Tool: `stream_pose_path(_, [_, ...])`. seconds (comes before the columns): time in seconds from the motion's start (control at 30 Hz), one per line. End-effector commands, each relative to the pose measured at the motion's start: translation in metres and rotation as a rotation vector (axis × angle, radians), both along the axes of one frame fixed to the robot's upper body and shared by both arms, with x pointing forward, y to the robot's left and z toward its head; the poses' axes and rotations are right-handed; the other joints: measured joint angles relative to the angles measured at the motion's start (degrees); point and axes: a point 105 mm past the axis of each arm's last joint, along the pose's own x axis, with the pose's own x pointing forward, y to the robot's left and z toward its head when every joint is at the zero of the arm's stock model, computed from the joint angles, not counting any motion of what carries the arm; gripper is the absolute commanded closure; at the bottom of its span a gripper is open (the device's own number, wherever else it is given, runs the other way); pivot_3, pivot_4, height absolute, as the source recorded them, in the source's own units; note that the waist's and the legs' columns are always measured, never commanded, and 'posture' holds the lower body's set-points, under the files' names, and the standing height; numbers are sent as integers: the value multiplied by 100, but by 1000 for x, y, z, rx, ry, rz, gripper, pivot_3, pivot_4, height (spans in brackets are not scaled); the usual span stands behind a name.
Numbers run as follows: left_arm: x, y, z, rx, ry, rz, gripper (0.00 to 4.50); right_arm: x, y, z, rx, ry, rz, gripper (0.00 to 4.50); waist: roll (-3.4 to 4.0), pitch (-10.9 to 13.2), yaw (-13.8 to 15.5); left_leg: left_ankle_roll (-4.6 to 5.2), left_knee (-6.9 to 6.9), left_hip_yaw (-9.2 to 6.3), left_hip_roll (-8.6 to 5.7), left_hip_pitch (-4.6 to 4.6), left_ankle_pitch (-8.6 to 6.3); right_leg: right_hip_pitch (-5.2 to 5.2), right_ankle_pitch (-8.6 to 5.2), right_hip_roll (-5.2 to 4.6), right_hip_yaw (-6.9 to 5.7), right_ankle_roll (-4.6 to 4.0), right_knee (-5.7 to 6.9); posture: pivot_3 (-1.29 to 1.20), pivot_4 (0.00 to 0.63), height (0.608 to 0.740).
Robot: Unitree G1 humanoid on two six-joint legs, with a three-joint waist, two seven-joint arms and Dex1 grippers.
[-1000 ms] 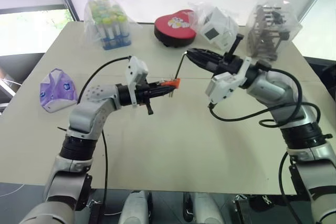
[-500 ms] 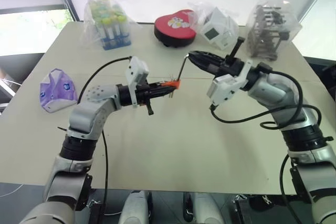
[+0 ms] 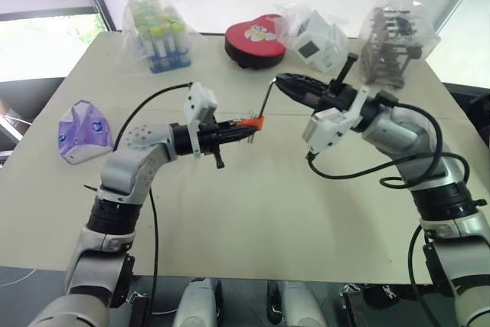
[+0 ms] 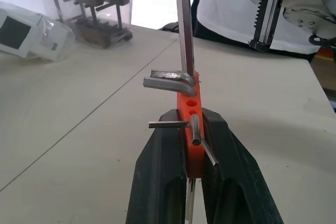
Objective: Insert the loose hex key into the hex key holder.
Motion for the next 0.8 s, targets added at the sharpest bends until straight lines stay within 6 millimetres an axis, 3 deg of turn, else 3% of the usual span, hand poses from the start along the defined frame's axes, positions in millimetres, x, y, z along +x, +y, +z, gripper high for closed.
stream_pose_path(0.03, [-9, -4, 17, -23, -67, -43, 4500, -4, -3, 12, 8, -52, -2, 4452, 0, 0, 0, 0, 0, 0, 0, 0, 0, 0, 0, 0, 0, 0, 2, 0, 150, 740])
stream_pose_path(0.5, [-8, 0, 20, -26, -69, -36, 4500, -4, -11, 10, -9, -55, -23, 4452, 0, 0, -1, 1, 0, -1, 0, 3, -1, 0, 0, 0, 0, 0, 8, 0, 150, 740])
stream_pose_path(0.8, [-6, 0, 25, -60, -48, -34, 4500, -11, -4, 13, -5, -90, 10, 4452, 0, 0, -2, 1, 1, -1, 0, 3, -1, 0, 0, 0, 0, 0, 9, 0, 150, 740])
